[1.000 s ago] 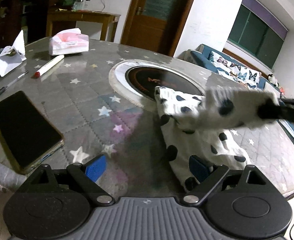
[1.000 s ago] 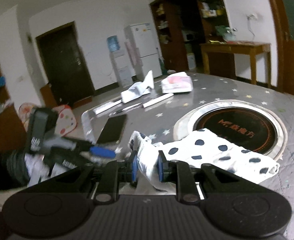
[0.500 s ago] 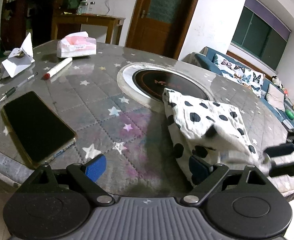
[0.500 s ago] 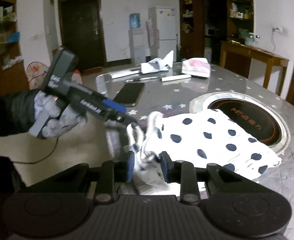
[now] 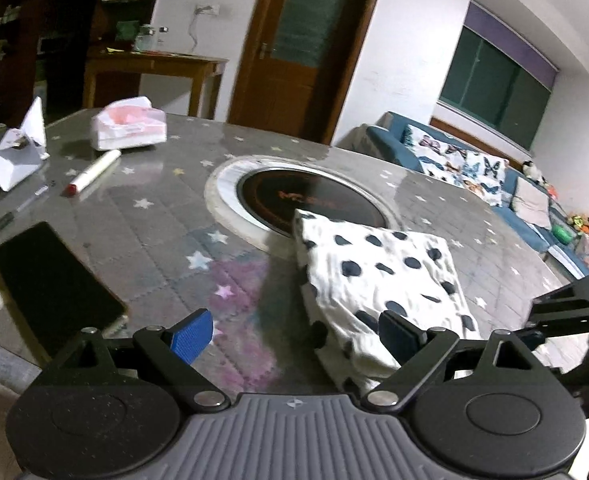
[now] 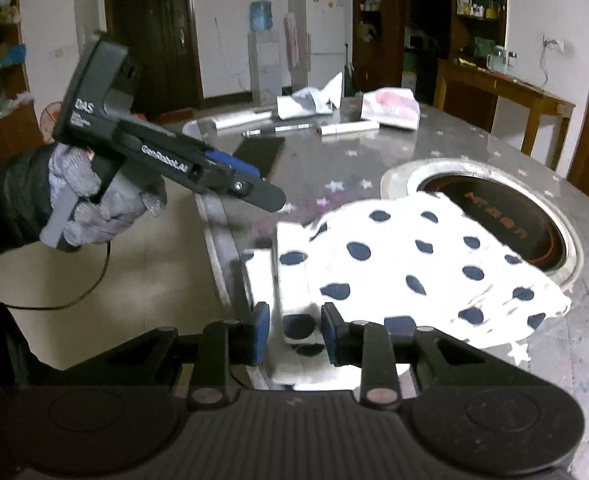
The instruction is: Fold clothes
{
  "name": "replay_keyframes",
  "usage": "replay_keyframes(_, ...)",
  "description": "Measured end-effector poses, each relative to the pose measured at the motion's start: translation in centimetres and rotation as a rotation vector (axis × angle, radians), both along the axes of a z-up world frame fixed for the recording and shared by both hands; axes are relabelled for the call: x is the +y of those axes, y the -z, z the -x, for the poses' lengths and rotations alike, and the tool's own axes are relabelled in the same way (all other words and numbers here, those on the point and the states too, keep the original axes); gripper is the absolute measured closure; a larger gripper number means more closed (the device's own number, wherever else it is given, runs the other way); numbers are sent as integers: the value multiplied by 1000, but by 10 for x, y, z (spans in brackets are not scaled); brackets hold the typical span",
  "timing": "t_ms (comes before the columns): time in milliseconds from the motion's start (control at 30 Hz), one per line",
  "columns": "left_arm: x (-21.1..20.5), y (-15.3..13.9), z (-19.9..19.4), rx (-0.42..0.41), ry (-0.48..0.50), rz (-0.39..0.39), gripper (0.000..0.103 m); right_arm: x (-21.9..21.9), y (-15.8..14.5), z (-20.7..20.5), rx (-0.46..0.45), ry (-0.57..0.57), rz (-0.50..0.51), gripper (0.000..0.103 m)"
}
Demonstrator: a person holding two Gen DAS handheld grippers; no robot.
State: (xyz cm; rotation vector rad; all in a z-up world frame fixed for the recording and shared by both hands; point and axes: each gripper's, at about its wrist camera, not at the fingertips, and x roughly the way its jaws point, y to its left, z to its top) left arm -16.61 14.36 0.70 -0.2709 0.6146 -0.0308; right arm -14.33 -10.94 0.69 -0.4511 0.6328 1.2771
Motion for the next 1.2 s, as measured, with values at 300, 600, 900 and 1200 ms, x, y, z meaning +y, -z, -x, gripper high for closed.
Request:
replay_keyframes(300, -20, 10, -4, 18, 119, 37, 49, -1, 2, 0, -9, 10, 12, 84)
replay_keyframes(600, -26, -1, -1, -38, 158, 56, 94, -4, -1, 1, -20, 14, 8, 85)
replay_keyframes(900, -31, -24, 21, -113, 187, 57, 95, -18, -23, 9, -47, -10, -31, 85)
replay_keyframes(1200, -29, 0, 23, 10, 187, 18, 88, -19, -7, 7, 42, -34, 9, 83)
